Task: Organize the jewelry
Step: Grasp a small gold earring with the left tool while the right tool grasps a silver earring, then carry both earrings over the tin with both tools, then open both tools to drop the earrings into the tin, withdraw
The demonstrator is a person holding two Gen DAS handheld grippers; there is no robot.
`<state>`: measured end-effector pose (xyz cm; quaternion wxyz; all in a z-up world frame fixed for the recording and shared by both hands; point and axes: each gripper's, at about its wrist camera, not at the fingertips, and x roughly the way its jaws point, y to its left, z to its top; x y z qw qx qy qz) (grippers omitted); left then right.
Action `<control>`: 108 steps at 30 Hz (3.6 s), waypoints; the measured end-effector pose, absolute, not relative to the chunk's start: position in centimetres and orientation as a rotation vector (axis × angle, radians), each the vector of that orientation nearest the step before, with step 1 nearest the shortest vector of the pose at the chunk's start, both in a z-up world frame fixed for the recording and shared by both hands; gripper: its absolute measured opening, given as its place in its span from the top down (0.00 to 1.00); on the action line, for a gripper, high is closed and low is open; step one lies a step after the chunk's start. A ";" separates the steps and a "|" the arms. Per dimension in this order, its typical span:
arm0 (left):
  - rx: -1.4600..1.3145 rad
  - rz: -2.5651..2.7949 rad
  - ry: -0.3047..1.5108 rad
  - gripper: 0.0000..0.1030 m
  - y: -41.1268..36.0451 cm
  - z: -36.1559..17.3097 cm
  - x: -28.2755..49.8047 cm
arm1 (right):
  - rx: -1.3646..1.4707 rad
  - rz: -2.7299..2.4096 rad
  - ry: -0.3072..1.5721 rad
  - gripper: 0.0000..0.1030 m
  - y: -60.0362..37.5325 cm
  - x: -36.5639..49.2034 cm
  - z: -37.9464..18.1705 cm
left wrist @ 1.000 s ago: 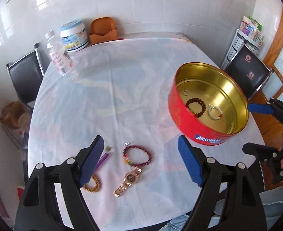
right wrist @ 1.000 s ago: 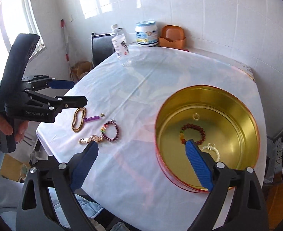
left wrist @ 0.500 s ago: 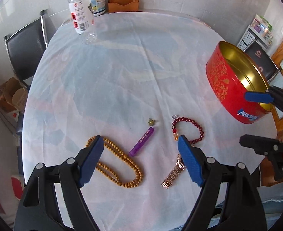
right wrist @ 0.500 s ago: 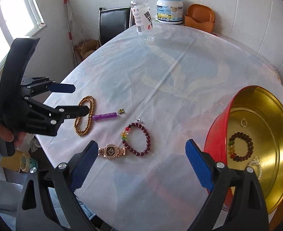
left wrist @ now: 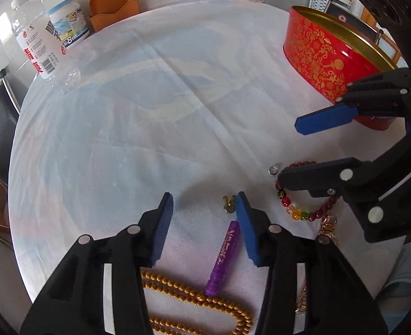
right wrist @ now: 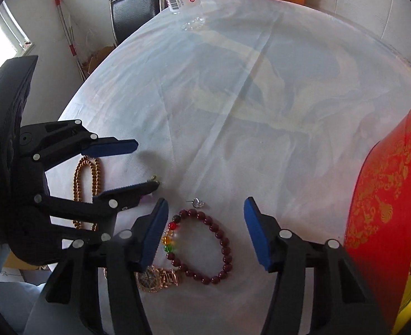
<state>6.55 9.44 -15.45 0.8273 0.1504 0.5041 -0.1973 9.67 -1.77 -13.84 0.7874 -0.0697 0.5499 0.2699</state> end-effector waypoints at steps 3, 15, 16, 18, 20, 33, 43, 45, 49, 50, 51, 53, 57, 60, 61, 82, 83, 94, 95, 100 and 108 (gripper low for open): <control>0.344 -0.442 1.050 0.54 9.4 -15.5 6.2 | -0.194 0.582 1.188 0.62 -0.7 9.6 -14.3; 0.301 -0.517 1.050 0.92 9.4 -15.3 5.8 | -0.249 0.588 1.183 0.97 0.9 8.2 -15.3; 0.282 -0.511 1.055 0.92 9.7 -15.2 5.9 | -0.231 0.579 1.176 0.97 0.7 8.1 -15.1; 0.220 -0.502 1.046 0.92 10.6 -14.2 6.1 | -0.185 0.575 1.156 0.97 0.2 7.9 -14.2; 0.171 -0.485 1.035 0.92 11.5 -13.0 6.1 | -0.168 0.585 1.123 0.97 -0.3 7.5 -12.7; 0.171 -0.460 0.894 0.92 8.1 -4.7 4.0 | -0.076 0.630 0.896 0.97 -7.6 2.8 -3.5; 0.190 -0.528 0.775 0.92 -1.1 0.9 2.4 | 0.032 0.532 0.777 0.97 -20.3 0.6 0.0; 0.189 -0.537 0.764 0.92 -3.2 1.1 2.0 | 0.044 0.515 0.766 0.97 -22.8 0.2 0.2; 0.162 -0.561 0.772 0.92 -7.0 0.8 1.5 | 0.050 0.485 0.754 0.97 -27.0 -0.4 0.3; 0.155 -0.576 0.781 0.92 -7.8 0.6 1.4 | 0.054 0.473 0.758 0.97 -27.9 -0.4 0.2; 0.160 -0.587 0.788 0.92 -8.7 0.5 1.5 | 0.058 0.459 0.764 0.97 -28.7 -0.3 0.1; 0.187 -0.598 0.806 0.92 -10.3 0.1 1.9 | 0.068 0.434 0.787 0.97 -29.9 0.3 -0.2; 0.216 -0.610 0.872 0.92 -12.9 -1.0 4.5 | 0.043 0.379 0.851 0.97 -30.8 2.5 -1.6; 0.283 -0.602 0.920 0.92 -14.8 -2.5 6.9 | 0.030 0.350 0.884 0.97 -30.9 4.3 -2.7; 0.294 -0.605 0.931 0.92 -15.2 -2.8 7.6 | 0.022 0.341 0.895 0.97 -30.8 5.0 -3.0; 0.338 -0.702 1.146 0.92 -18.4 -11.2 17.3 | -0.168 0.198 1.118 0.97 -29.6 12.6 -10.0; 0.342 -0.703 1.147 0.92 -18.4 -11.3 17.4 | -0.170 0.201 1.122 0.97 -29.5 12.6 -10.1; 0.334 -0.703 1.165 0.92 -18.0 -11.7 18.0 | -0.178 0.236 1.135 0.97 -29.0 13.2 -10.3; 0.334 -0.702 1.165 0.92 -18.0 -11.7 18.0 | -0.179 0.239 1.133 0.97 -29.1 13.2 -10.3; 0.342 -0.682 1.158 0.92 -17.8 -11.5 17.7 | -0.178 0.247 1.130 0.96 -29.1 12.9 -10.0; 0.361 -0.626 1.087 0.33 -17.3 -10.0 17.0 | -0.193 0.242 1.069 0.30 -29.0 11.7 -8.9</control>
